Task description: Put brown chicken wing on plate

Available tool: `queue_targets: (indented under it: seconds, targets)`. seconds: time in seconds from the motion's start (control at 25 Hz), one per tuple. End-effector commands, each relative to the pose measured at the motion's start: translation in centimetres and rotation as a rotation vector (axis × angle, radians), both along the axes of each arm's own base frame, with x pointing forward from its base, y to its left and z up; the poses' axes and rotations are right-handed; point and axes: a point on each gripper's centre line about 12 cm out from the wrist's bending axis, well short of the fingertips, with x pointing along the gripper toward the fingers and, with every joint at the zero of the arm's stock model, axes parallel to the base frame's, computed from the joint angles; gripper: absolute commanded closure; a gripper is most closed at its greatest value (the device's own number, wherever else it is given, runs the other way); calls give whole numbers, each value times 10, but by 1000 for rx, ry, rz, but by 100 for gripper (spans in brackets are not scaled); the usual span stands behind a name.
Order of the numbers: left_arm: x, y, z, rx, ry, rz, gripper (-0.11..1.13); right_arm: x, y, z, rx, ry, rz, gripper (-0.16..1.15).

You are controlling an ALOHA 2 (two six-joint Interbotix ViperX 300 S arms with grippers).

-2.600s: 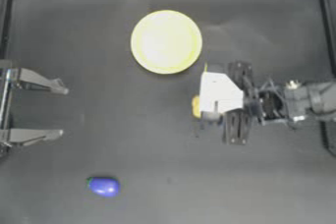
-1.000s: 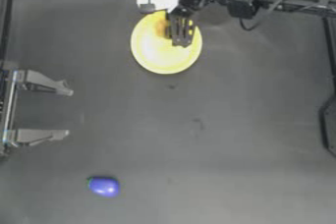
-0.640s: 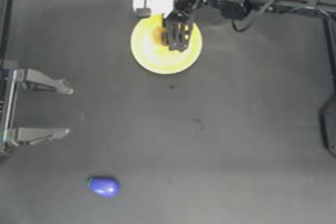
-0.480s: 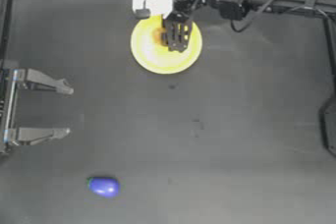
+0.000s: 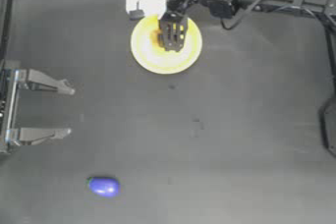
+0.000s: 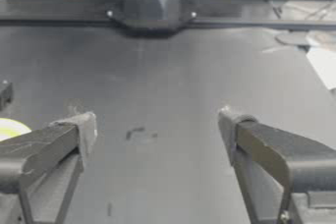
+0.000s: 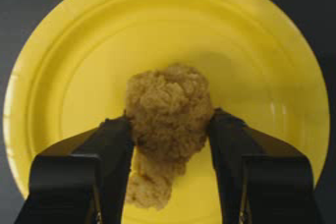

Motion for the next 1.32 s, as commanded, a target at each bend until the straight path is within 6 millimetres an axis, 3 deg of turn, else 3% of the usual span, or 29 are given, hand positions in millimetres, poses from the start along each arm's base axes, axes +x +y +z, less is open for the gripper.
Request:
queue_targets:
  seconds: [0.04,0.24,0.36,0.56,0.8,1.32]
  targets:
    - [4,1,5,-3,-6,2,-1,7,-2,23,9,-34,0,33]
    - [4,0,5,-1,-6,2,-1,6,-2,23,22,-35,-10,4]
    - [4,0,6,-1,-9,2,-1,4,-6,23,23,-35,-22,-5]
    - [5,1,6,-3,-9,2,-1,2,-10,28,27,-48,-38,-4]
    - [4,2,6,-4,-11,9,-1,-2,-8,58,-1,-96,-38,-3]
    - [4,2,6,-3,-8,10,-1,-29,25,102,-59,-204,-41,-3]
